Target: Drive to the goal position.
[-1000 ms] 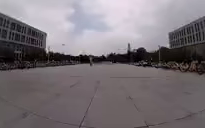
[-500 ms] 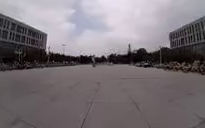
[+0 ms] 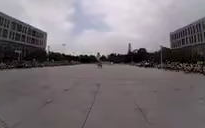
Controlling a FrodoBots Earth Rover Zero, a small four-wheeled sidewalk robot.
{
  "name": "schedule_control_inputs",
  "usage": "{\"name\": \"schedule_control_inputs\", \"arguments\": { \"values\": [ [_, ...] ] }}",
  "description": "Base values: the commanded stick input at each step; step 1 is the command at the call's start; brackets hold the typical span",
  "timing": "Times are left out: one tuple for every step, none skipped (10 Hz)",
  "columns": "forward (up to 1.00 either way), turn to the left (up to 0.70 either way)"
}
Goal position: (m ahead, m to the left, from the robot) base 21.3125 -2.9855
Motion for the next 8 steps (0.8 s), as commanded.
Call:
{"name": "schedule_control_inputs", "arguments": {
  "values": [
    [0.45, 0.00],
    [0.45, 0.00],
    [0.45, 0.00],
    [0.45, 0.00],
    [0.45, 0.00],
    [0.45, 0.00],
    [0.45, 0.00],
    [0.45, 0.00]
  ]
}}
